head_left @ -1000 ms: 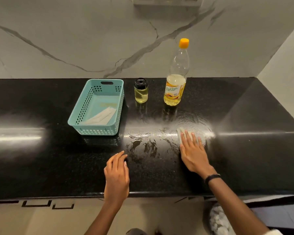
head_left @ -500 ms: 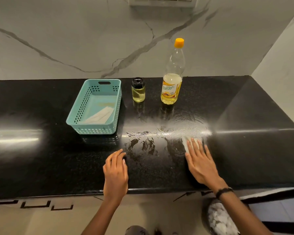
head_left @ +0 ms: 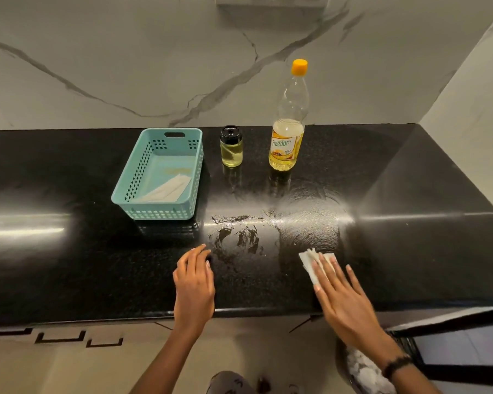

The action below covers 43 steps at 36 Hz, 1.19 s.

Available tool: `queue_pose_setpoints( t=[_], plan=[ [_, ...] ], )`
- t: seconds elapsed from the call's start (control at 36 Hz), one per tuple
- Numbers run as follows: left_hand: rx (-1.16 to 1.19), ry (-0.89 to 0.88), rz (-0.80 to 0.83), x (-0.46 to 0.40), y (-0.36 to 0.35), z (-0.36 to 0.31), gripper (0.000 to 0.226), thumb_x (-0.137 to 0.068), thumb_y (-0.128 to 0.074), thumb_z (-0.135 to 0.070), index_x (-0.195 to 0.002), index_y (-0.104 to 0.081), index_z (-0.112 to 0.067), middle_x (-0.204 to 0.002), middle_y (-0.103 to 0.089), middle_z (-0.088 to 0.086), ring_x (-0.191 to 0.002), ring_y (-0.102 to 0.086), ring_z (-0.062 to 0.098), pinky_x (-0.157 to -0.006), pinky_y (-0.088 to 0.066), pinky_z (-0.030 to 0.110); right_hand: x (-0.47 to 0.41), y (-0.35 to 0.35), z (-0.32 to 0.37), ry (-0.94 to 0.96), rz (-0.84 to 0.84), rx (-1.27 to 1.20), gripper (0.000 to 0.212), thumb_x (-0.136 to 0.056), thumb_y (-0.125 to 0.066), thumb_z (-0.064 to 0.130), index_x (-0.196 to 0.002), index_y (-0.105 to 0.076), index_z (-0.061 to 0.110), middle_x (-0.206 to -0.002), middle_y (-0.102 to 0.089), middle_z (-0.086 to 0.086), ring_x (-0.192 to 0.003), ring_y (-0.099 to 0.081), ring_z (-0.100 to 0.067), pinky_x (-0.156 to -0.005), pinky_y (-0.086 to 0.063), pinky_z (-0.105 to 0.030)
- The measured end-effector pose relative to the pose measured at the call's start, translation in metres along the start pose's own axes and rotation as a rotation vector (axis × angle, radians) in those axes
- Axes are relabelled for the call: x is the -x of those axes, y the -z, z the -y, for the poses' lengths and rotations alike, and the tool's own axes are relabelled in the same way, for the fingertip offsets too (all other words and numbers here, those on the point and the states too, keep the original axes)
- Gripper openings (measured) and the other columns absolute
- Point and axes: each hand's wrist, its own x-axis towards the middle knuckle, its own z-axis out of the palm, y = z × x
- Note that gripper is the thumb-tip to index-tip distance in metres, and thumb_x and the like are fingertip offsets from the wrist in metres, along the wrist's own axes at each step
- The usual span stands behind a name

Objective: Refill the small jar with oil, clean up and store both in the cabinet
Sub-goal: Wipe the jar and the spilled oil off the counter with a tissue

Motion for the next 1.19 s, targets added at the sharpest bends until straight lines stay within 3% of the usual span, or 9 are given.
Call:
queue_pose_setpoints(
  t=[0.14, 0.31, 0.42, 0.61, 0.72, 0.83, 0.94, 1.11, 1.19],
  plan=[
    [0.013, 0.013, 0.0, 0.0, 0.001, -0.001, 0.039, -0.097, -0.028, -0.021, -0.12, -0.058, -0.01, -0.131, -0.053, 0.004, -0.12, -0.044, 0.021, -0.09, -0.043, 0.034, -0.037, -0.006, 0.054, 0.021, -0.011, -0.046, 0.06, -0.098, -0.01, 0.044, -0.153, -0.007, 0.02, -0.16, 0.0, 0.005, -0.147, 0.008, -0.017, -0.118, 0.006, -0.035],
    [0.044, 0.025, -0.035, -0.001, 0.0, -0.001, 0.037, -0.096, -0.031, -0.02, -0.117, -0.059, -0.011, -0.129, -0.054, 0.004, -0.117, -0.045, 0.022, -0.089, -0.045, 0.037, -0.009, -0.014, 0.095, 0.288, -0.001, -0.053, 0.052, -0.101, -0.019, 0.036, -0.147, -0.035, 0.018, -0.155, -0.03, 0.001, -0.144, -0.023, -0.02, -0.113, -0.018, -0.039],
    [0.042, 0.023, -0.038, -0.001, 0.0, 0.0, 0.036, -0.096, -0.031, -0.019, -0.118, -0.059, -0.01, -0.129, -0.054, 0.004, -0.118, -0.046, 0.022, -0.088, -0.047, 0.037, 0.013, -0.011, 0.065, 0.326, -0.01, 0.01, 0.052, -0.101, -0.017, 0.036, -0.147, -0.035, 0.02, -0.155, -0.03, 0.003, -0.144, -0.024, -0.016, -0.112, -0.021, -0.039],
    [0.016, 0.01, -0.026, 0.0, 0.0, 0.0, 0.038, -0.097, -0.03, -0.018, -0.12, -0.058, -0.008, -0.13, -0.054, 0.007, -0.118, -0.047, 0.025, -0.087, -0.049, 0.04, -0.054, -0.003, 0.053, 0.051, -0.007, -0.038, 0.058, -0.097, -0.002, 0.043, -0.152, -0.003, 0.025, -0.16, -0.001, 0.007, -0.147, 0.005, -0.014, -0.118, 0.003, -0.039],
    [-0.008, 0.007, -0.026, 0.0, 0.0, 0.0, 0.039, -0.097, -0.029, -0.019, -0.12, -0.058, -0.007, -0.13, -0.055, 0.007, -0.118, -0.047, 0.024, -0.087, -0.05, 0.039, -0.095, -0.004, 0.09, 0.048, 0.01, -0.036, 0.061, -0.094, 0.003, 0.044, -0.151, 0.008, 0.023, -0.158, 0.01, 0.002, -0.146, 0.015, -0.019, -0.115, 0.017, -0.037],
    [-0.006, 0.02, -0.03, -0.001, 0.0, -0.002, 0.039, -0.097, -0.03, -0.02, -0.12, -0.058, -0.009, -0.13, -0.055, 0.006, -0.118, -0.048, 0.023, -0.086, -0.05, 0.038, -0.082, -0.009, 0.122, 0.215, 0.006, -0.068, 0.055, -0.1, -0.018, 0.036, -0.153, -0.011, 0.023, -0.159, -0.012, 0.001, -0.148, -0.007, -0.022, -0.117, 0.005, -0.037],
    [-0.001, 0.033, -0.026, -0.002, -0.001, -0.001, 0.039, -0.097, -0.029, -0.021, -0.12, -0.059, -0.01, -0.13, -0.055, 0.004, -0.119, -0.047, 0.022, -0.087, -0.048, 0.037, -0.048, -0.01, 0.095, 0.31, -0.048, -0.054, 0.052, -0.099, -0.027, 0.034, -0.149, -0.029, 0.022, -0.156, -0.026, 0.005, -0.145, -0.02, -0.015, -0.115, -0.011, -0.038],
    [-0.015, 0.023, -0.022, 0.0, -0.002, 0.0, 0.039, -0.097, -0.029, -0.02, -0.12, -0.059, -0.01, -0.13, -0.055, 0.004, -0.119, -0.046, 0.021, -0.087, -0.049, 0.036, -0.088, 0.0, 0.062, 0.105, 0.026, -0.013, 0.062, -0.092, 0.008, 0.046, -0.151, 0.009, 0.026, -0.159, 0.01, 0.007, -0.146, 0.014, -0.013, -0.116, 0.016, -0.036],
    [-0.007, 0.032, -0.022, 0.0, -0.002, 0.0, 0.039, -0.097, -0.03, -0.02, -0.12, -0.059, -0.01, -0.13, -0.055, 0.004, -0.119, -0.046, 0.02, -0.088, -0.048, 0.035, -0.123, 0.002, 0.081, 0.06, 0.001, -0.05, 0.068, -0.087, 0.013, 0.046, -0.151, 0.009, 0.025, -0.159, 0.01, 0.004, -0.146, 0.014, -0.016, -0.114, 0.019, -0.033]
  ],
)
